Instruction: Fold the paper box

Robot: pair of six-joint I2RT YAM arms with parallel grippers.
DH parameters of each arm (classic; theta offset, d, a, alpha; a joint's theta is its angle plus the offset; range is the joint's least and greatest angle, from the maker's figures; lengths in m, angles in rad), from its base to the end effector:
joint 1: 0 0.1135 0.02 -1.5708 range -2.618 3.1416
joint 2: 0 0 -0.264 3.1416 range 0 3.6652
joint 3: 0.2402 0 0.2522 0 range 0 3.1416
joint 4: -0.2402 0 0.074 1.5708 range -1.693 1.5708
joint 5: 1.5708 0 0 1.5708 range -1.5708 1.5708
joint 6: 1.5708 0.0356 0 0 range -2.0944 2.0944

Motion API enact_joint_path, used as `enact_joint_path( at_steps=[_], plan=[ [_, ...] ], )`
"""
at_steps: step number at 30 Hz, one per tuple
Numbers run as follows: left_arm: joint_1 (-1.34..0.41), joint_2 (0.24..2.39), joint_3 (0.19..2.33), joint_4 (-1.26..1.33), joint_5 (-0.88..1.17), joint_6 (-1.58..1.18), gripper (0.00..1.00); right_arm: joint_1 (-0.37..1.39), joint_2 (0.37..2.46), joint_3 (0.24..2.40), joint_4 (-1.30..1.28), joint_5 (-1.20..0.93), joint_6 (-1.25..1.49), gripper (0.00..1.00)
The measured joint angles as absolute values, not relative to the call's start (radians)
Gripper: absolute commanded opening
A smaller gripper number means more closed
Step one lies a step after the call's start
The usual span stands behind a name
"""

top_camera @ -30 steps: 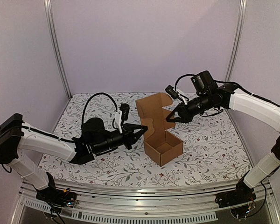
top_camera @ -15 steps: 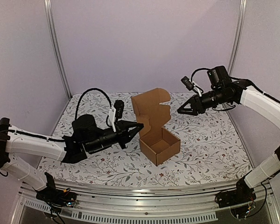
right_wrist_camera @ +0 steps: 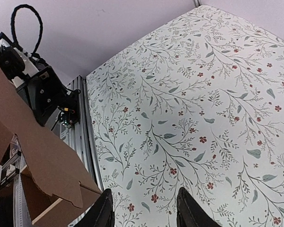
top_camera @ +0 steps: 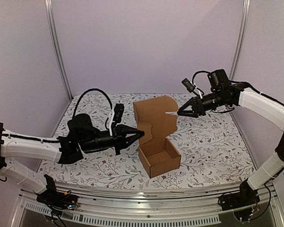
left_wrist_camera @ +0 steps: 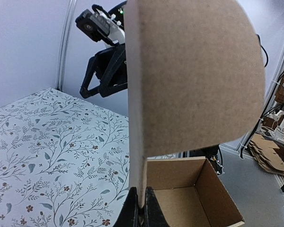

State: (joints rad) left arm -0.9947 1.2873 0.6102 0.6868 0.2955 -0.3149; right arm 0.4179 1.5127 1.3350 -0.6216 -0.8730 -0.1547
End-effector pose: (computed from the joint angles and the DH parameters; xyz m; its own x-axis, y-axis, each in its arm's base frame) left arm 0.1453 -0.2427 0.2613 -0.2926 -0.0935 -0.9517 0.9153 0.2608 -0.3070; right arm 0.2850 0.1564 0.3234 -0.5319 -0.3445 -0.7735 -0.8410 0.3212 0.4353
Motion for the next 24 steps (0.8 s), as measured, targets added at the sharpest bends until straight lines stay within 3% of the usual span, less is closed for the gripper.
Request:
enact_joint_path(
  at_steps=[8,24],
  plan=[
    [-0.993,1.332,0.609,0.724,0.281,-0.346,0.00,0.519,1.529,1.319,-0.617,-1.035,-0.185,0.43],
    [-0.993,1.338,0.598,0.802,0.285,-0.403,0.00,0.576,1.512,1.275,-0.598,-1.193,-0.208,0.53]
  ],
)
